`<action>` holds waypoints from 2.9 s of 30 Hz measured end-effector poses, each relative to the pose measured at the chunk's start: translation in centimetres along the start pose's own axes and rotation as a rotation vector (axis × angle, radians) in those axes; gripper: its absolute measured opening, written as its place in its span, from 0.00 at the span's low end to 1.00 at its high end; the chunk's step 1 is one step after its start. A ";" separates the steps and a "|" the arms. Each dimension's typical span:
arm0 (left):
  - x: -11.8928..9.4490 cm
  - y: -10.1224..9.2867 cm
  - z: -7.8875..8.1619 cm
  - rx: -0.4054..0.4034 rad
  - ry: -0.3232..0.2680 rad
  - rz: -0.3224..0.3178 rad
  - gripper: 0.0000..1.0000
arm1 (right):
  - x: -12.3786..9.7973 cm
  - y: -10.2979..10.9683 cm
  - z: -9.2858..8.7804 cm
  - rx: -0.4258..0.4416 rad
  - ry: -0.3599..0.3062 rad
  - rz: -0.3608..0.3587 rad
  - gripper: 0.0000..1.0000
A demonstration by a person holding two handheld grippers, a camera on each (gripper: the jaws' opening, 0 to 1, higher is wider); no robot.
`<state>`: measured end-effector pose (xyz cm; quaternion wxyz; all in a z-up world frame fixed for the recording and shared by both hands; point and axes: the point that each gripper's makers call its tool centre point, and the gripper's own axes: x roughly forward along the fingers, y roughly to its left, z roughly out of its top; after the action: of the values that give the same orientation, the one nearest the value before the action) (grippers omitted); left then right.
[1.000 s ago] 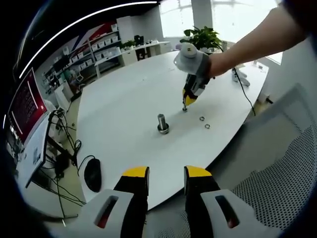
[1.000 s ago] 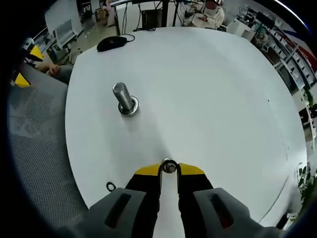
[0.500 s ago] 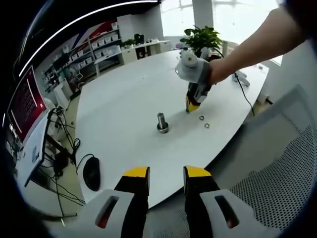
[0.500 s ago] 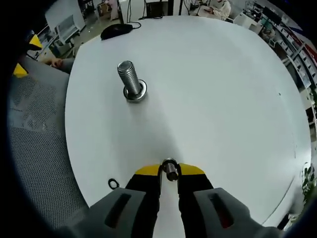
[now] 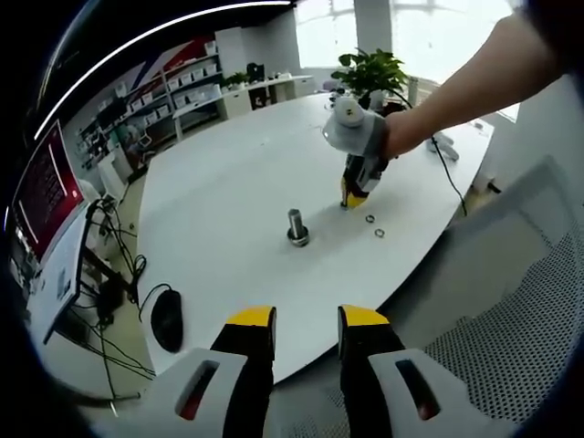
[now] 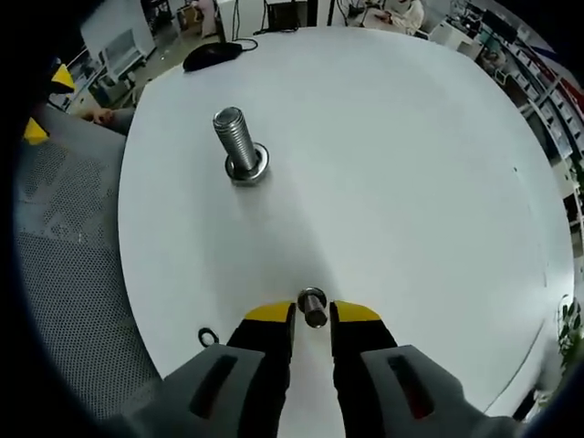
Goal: Place the washer onto the threaded stud by aligning its center hole with the stud, sliding it down to the base, and recovering from edge contact or off-axis alignment until the washer reaches the visible bottom stop.
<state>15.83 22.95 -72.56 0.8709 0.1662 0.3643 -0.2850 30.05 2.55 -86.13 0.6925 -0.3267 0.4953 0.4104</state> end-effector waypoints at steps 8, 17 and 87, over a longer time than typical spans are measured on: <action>0.0 -0.1 0.1 0.000 -0.004 -0.005 0.25 | -0.8 0.0 -1.3 0.040 0.004 -0.005 0.22; 0.0 -0.2 0.1 0.009 -0.004 -0.011 0.25 | -1.3 1.3 -3.6 0.079 -0.005 0.005 0.23; -0.1 -1.0 0.7 0.038 -0.032 -0.044 0.25 | -0.1 3.9 -3.2 -0.150 0.202 -0.036 0.15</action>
<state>15.53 21.91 -72.09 0.8668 0.1700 0.3486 -0.3135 25.22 1.54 -87.13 0.6200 -0.4261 0.5245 0.3987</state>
